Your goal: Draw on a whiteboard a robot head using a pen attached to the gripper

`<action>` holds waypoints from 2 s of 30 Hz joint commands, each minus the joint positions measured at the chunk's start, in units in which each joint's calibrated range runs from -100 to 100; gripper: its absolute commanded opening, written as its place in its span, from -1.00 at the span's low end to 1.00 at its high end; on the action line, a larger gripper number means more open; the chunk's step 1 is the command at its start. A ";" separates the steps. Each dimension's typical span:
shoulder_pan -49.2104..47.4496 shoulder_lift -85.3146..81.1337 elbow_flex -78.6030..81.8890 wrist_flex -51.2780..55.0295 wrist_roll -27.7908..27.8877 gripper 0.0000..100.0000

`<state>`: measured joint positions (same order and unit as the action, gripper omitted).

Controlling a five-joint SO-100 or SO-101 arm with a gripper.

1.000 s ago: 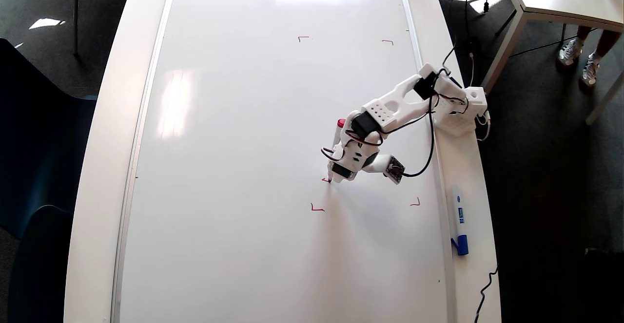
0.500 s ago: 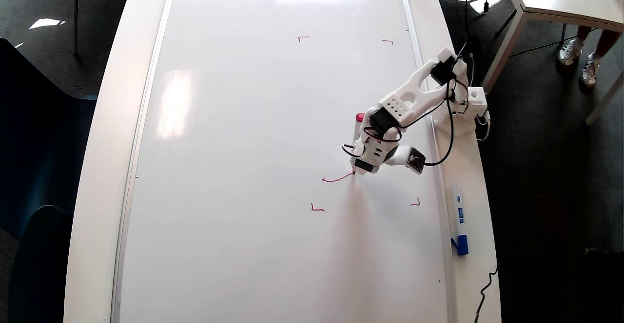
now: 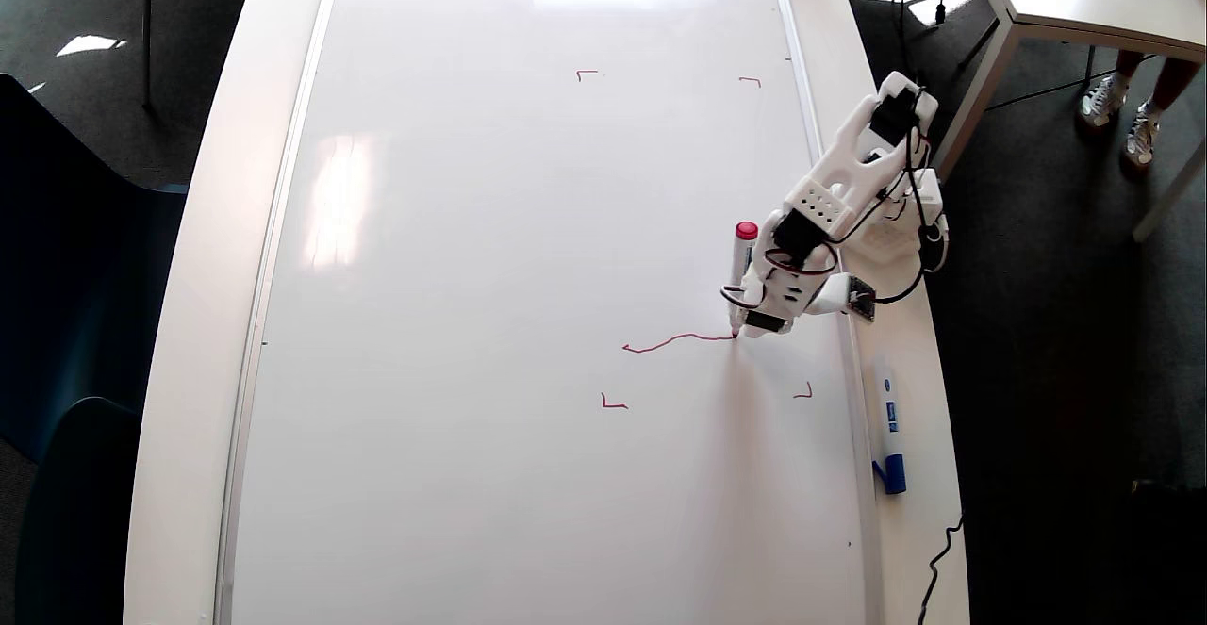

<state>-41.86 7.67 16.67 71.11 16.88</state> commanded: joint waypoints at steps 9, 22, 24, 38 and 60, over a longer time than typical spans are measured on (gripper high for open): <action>-1.86 -10.06 14.51 -1.61 -0.10 -0.97; 0.79 -21.54 28.31 -2.48 0.60 -0.97; 2.11 -22.47 29.58 -2.13 1.94 -0.97; 19.20 -31.27 42.11 -1.96 10.89 -0.97; 42.78 -41.42 39.02 7.16 25.69 -0.97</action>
<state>-2.64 -33.08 58.70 77.70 40.40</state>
